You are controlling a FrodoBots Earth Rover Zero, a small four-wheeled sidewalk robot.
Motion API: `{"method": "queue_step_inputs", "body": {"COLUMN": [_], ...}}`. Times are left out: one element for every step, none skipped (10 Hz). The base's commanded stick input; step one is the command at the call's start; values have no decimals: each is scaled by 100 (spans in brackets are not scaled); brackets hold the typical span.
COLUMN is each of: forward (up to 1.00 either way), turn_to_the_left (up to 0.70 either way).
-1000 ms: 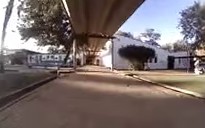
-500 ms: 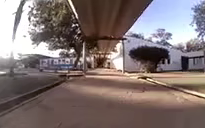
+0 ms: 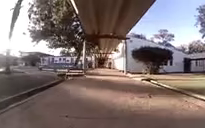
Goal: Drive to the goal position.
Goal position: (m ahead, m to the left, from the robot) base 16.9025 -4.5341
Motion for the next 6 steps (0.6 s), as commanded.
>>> {"method": "queue_step_inputs", "body": {"forward": [70,70,70,70,70,70], "turn_to_the_left": [0,0,0,0,0,0]}}
